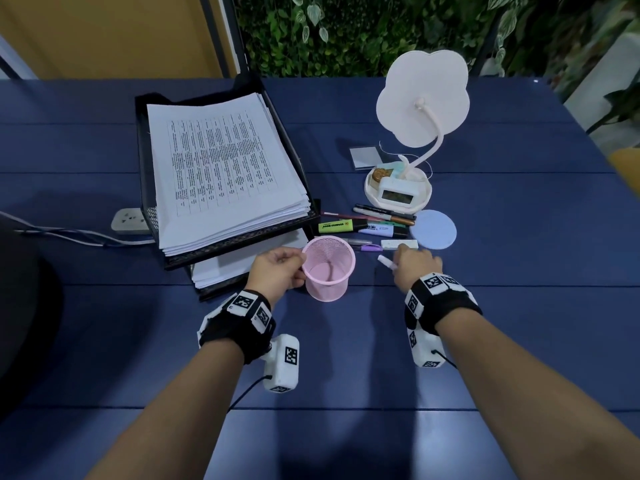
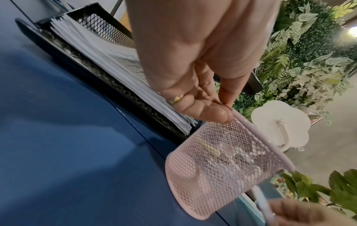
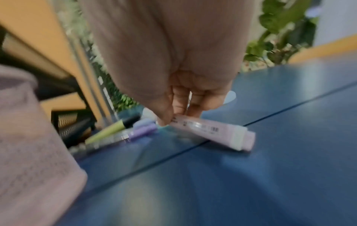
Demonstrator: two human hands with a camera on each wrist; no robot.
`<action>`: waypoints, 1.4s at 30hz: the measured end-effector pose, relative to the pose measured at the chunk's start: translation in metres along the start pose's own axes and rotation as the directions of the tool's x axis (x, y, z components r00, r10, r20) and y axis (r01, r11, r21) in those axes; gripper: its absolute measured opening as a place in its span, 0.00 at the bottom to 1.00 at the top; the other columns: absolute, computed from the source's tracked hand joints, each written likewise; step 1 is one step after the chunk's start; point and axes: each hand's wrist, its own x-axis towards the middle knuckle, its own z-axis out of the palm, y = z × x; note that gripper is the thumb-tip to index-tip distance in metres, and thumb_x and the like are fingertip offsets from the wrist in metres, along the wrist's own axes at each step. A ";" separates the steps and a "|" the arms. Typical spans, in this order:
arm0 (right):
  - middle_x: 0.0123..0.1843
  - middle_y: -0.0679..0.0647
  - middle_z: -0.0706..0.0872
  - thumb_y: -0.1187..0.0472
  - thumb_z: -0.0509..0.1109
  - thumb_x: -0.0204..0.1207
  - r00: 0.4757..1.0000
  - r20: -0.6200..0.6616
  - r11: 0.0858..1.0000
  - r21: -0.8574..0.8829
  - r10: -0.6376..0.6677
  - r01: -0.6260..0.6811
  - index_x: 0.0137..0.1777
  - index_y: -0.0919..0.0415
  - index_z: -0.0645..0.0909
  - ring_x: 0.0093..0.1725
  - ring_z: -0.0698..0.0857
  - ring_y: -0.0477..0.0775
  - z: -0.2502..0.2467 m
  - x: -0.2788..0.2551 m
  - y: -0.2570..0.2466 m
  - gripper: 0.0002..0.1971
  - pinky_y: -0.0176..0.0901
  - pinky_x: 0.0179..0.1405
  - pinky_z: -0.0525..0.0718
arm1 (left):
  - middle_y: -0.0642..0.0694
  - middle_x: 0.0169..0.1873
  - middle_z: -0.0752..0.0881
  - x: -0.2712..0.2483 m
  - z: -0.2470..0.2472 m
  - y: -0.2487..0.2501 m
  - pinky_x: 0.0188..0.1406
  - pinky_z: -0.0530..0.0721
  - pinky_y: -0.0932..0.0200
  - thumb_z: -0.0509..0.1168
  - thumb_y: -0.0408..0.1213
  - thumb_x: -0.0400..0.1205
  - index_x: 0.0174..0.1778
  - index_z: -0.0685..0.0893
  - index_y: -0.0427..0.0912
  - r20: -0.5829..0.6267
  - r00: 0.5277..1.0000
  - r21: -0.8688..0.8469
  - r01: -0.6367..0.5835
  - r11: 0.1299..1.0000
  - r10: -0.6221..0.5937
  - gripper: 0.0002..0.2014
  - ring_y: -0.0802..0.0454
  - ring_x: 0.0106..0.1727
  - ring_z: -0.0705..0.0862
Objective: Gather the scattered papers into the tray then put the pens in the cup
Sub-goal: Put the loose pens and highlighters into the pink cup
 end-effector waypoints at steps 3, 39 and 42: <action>0.56 0.62 0.85 0.63 0.63 0.79 0.998 -0.019 0.923 0.381 0.063 -0.052 0.59 0.61 0.79 0.57 0.82 0.65 -0.010 -0.007 -0.003 0.11 0.48 0.53 0.79 | 0.42 0.27 0.82 -0.003 0.000 -0.001 0.22 0.83 0.67 0.66 0.28 0.81 0.38 0.83 0.40 -0.005 1.000 -0.004 0.010 1.000 -0.010 0.07 0.59 0.18 0.79; 0.68 0.53 0.79 0.65 0.61 0.78 0.981 -0.051 0.972 0.135 -0.185 0.190 0.69 0.49 0.77 0.67 0.72 0.63 -0.005 0.013 -0.049 0.21 0.55 0.63 0.74 | 0.44 0.26 0.84 -0.005 -0.015 -0.002 0.22 0.83 0.66 0.64 0.26 0.81 0.38 0.81 0.40 0.001 1.000 -0.036 0.026 0.999 -0.026 0.07 0.57 0.20 0.82; 0.67 0.55 0.77 0.58 0.64 0.79 0.973 -0.108 0.973 0.088 -0.202 0.212 0.67 0.51 0.80 0.69 0.70 0.62 0.000 0.011 -0.051 0.17 0.56 0.64 0.73 | 0.43 0.26 0.83 -0.006 -0.014 -0.002 0.22 0.82 0.66 0.64 0.26 0.81 0.39 0.81 0.39 0.004 1.000 -0.041 0.017 0.999 -0.017 0.06 0.57 0.20 0.82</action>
